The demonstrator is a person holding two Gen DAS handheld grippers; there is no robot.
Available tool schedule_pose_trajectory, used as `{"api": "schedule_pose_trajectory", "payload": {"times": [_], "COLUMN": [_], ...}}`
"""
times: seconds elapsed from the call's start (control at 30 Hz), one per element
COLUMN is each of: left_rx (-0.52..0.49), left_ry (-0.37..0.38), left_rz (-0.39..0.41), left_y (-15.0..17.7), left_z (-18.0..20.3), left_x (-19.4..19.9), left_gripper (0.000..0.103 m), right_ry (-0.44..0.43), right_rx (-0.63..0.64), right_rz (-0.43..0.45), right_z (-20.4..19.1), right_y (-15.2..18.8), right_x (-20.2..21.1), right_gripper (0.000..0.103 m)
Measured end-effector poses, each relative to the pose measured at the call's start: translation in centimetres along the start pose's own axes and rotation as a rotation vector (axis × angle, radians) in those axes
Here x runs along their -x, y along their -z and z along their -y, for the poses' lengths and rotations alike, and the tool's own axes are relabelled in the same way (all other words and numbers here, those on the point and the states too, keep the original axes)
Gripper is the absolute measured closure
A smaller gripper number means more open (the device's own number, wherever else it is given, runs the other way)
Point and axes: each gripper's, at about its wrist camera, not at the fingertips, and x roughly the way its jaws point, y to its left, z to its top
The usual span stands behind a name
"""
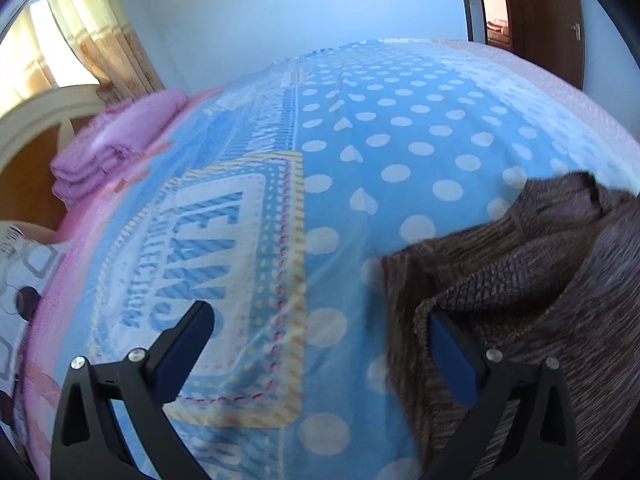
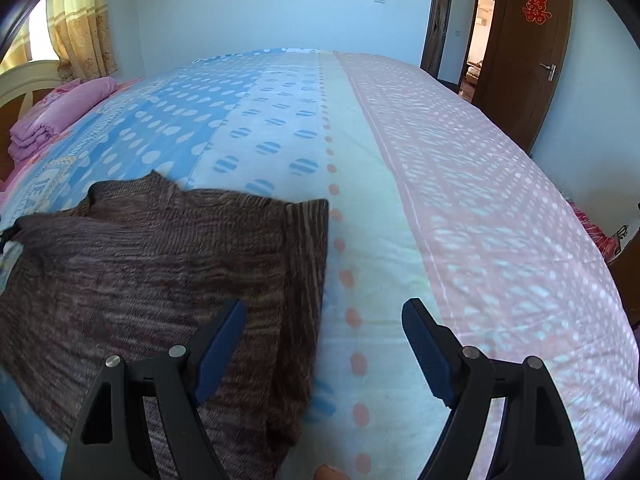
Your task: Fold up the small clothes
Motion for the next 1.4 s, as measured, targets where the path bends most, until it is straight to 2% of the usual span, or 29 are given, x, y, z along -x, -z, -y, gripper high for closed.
{"api": "schedule_pose_trajectory", "payload": {"times": [0.17,0.27,0.33,0.37,0.43,0.53,0.67,0.77,0.83,0.87,0.9,0.97,1.0,1.07,1.23,1.33,1.4], "left_rx": [0.068,0.150,0.171,0.175,0.182,0.177,0.114,0.071,0.019,-0.002,-0.013,0.018,0.038,0.076,0.088,0.070,0.074], "left_ry": [0.075,0.046,0.038,0.010,-0.052,-0.081,-0.053,-0.023,-0.044,-0.069,-0.097,-0.086,-0.084,-0.075,-0.039,-0.040,-0.034], "left_rz": [-0.112,-0.135,-0.138,-0.134,-0.104,-0.058,-0.028,-0.015,-0.029,-0.034,-0.041,-0.029,-0.038,-0.034,0.019,0.010,0.016], "left_y": [-2.4,-3.4,-3.8,-3.9,-3.6,-2.0,0.8,2.8,3.6,4.1,4.4,4.7,4.9,5.3,8.5,10.3,10.6], "left_z": [0.7,0.0,-0.6,-0.9,-1.7,-2.1,0.3,2.7,4.2,4.7,4.9,4.2,3.7,2.7,2.0,2.5,2.5], "left_x": [-2.5,-3.2,-3.4,-3.4,-2.7,-1.1,0.7,1.5,1.0,0.7,0.2,0.4,0.7,1.7,4.8,4.6,4.5], "left_gripper": [0.000,0.000,0.000,0.000,0.000,0.000,0.000,0.000,0.000,0.000,0.000,0.000,0.000,0.000,0.000,0.000,0.000], "right_ry": [-0.047,-0.059,-0.068,-0.070,-0.078,-0.093,-0.134,-0.112,-0.088,-0.075,-0.068,-0.025,-0.034,-0.115,-0.209,-0.220,-0.183], "right_rx": [0.031,0.053,0.055,0.047,0.021,-0.062,-0.118,-0.080,-0.086,-0.099,-0.095,-0.083,-0.092,-0.136,-0.134,-0.098,-0.075], "right_rz": [0.028,0.026,0.020,0.024,0.034,0.048,0.017,-0.012,-0.090,-0.091,-0.081,-0.072,-0.065,-0.056,-0.072,-0.117,-0.147], "right_z": [-2.4,-3.3,-3.3,-3.0,-2.2,-0.2,0.6,-0.4,-0.4,-0.2,-0.1,0.2,0.6,1.9,2.1,1.0,0.7], "right_y": [1.0,1.9,2.3,2.4,2.2,0.9,-1.3,-2.5,-2.3,-2.1,-1.9,-1.5,-1.1,0.0,3.9,6.0,7.1], "right_x": [1.0,1.0,0.9,0.8,0.9,0.5,-1.6,-3.6,-5.5,-5.7,-5.5,-4.2,-3.4,-1.3,2.9,2.9,2.0], "right_gripper": [0.022,0.022,0.022,0.022,0.022,0.023,0.053,0.064,0.077,0.082,0.082,0.082,0.082,0.080,0.067,0.067,0.068]}}
